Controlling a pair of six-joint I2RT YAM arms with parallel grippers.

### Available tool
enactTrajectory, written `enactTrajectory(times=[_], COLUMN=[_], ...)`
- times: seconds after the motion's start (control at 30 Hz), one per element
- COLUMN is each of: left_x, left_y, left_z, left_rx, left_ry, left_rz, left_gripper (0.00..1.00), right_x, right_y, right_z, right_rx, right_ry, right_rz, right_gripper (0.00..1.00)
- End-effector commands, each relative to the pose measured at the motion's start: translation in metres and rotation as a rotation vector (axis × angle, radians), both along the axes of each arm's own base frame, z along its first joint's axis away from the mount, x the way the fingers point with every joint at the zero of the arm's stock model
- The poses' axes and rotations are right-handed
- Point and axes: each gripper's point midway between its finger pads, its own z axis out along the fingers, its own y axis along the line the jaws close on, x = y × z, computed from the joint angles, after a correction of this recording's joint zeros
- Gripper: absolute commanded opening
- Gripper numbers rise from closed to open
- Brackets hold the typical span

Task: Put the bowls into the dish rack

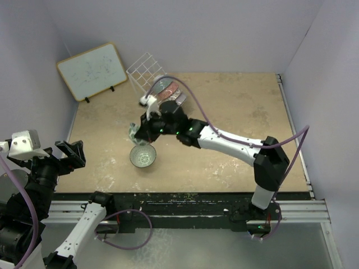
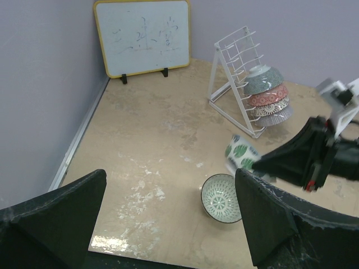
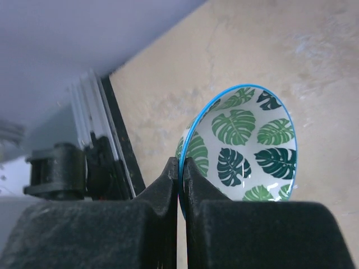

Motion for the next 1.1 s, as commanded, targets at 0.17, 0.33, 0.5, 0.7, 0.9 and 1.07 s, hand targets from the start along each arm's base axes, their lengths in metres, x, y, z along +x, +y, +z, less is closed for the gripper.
enactTrajectory(times=[0.17, 0.33, 0.5, 0.7, 0.9, 1.07], left_x=[-0.002, -0.007, -0.01, -0.014, -0.018, -0.018], left_y=[0.001, 0.003, 0.005, 0.01, 0.014, 0.016], left_z=[0.012, 0.014, 0.015, 0.021, 0.023, 0.023], left_rx=[-0.011, -0.012, -0.007, 0.007, 0.012, 0.008], left_ry=[-0.043, -0.053, -0.055, -0.065, -0.071, -0.071], left_rz=[0.0, 0.005, 0.009, 0.025, 0.035, 0.038], left_gripper=[0.99, 0.99, 0.99, 0.99, 0.99, 0.99], right_x=[0.069, 0.122, 0.172, 0.211, 0.246, 0.271], right_y=[-0.046, -0.074, -0.095, -0.125, -0.134, -0.137], right_z=[0.167, 0.194, 0.201, 0.206, 0.189, 0.16], right_rx=[0.708, 0.965, 1.209, 1.439, 1.5, 1.537], right_ry=[0.131, 0.233, 0.345, 0.325, 0.346, 0.424], right_rz=[0.085, 0.049, -0.013, -0.13, -0.283, -0.392], right_gripper=[0.0, 0.0, 0.0, 0.0, 0.0, 0.0])
